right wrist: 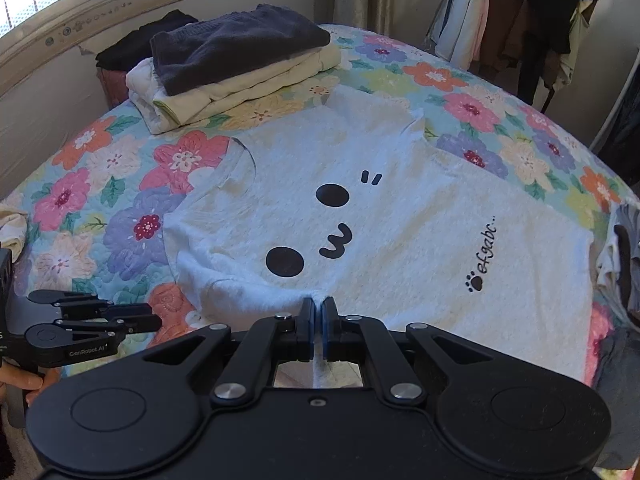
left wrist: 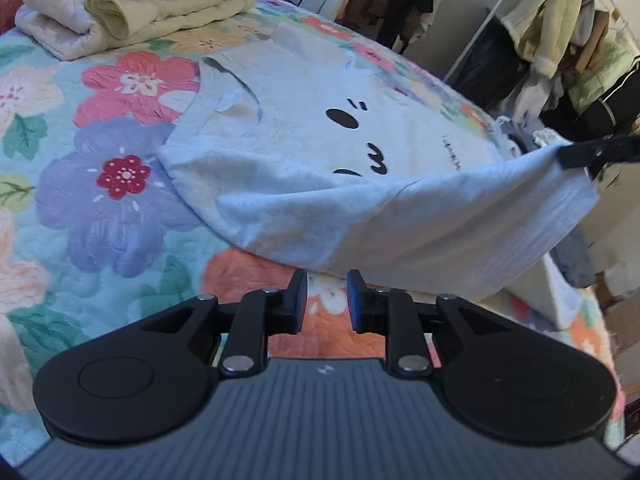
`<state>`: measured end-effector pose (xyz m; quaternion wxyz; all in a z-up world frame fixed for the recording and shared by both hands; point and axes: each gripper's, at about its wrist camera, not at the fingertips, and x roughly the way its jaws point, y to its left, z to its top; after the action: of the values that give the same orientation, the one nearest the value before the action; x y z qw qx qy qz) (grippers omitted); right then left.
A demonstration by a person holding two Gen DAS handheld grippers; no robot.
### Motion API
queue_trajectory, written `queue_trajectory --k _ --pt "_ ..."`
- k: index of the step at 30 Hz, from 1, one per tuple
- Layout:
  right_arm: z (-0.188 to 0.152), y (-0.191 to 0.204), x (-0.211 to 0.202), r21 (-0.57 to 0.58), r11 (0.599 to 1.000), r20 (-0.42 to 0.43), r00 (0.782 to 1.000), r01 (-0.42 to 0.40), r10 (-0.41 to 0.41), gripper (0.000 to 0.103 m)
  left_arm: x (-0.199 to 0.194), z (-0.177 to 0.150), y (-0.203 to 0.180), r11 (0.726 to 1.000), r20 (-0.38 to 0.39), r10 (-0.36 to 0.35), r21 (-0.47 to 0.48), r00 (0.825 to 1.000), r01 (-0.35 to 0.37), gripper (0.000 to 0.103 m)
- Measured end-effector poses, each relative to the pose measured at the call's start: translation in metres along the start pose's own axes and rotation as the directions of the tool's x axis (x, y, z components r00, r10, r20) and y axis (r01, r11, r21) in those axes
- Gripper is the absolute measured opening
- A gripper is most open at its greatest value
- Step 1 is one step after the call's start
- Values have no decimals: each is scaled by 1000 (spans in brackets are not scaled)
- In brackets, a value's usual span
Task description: Fold clothes
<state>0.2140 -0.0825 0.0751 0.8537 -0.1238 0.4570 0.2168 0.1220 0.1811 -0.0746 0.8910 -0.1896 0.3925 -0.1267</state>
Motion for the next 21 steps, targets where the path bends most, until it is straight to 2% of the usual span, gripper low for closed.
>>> queue_trajectory --k 7,9,11,12,14,17,19,21 --pt "0 -2 8 34 999 39 999 -30 28 4 -1 -3 4 1000 6 22 6 1000 -22 21" --pt "2 0 6 24 998 56 997 -51 49 4 -7 -2 1 1000 34 31 5 999 -31 29" --pt "3 2 3 15 996 76 993 -86 85 4 -16 -2 -5 999 55 40 7 998 -40 43" --pt "5 0 3 17 994 86 991 -104 102 4 -21 -3 -10 999 61 45 17 997 -46 45" --pt "7 -6 6 31 991 106 987 -128 124 4 -25 -2 -26 993 55 92 71 994 -96 55" --pt "17 -17 13 58 984 131 979 -168 159 4 -23 5 -50 978 78 131 155 988 -142 56" --pt "27 -24 21 56 983 127 978 -173 165 4 -7 15 -60 978 21 124 168 992 -126 56" --pt "31 -29 35 32 988 71 986 -152 149 4 17 30 -67 977 -58 129 181 990 -116 57"
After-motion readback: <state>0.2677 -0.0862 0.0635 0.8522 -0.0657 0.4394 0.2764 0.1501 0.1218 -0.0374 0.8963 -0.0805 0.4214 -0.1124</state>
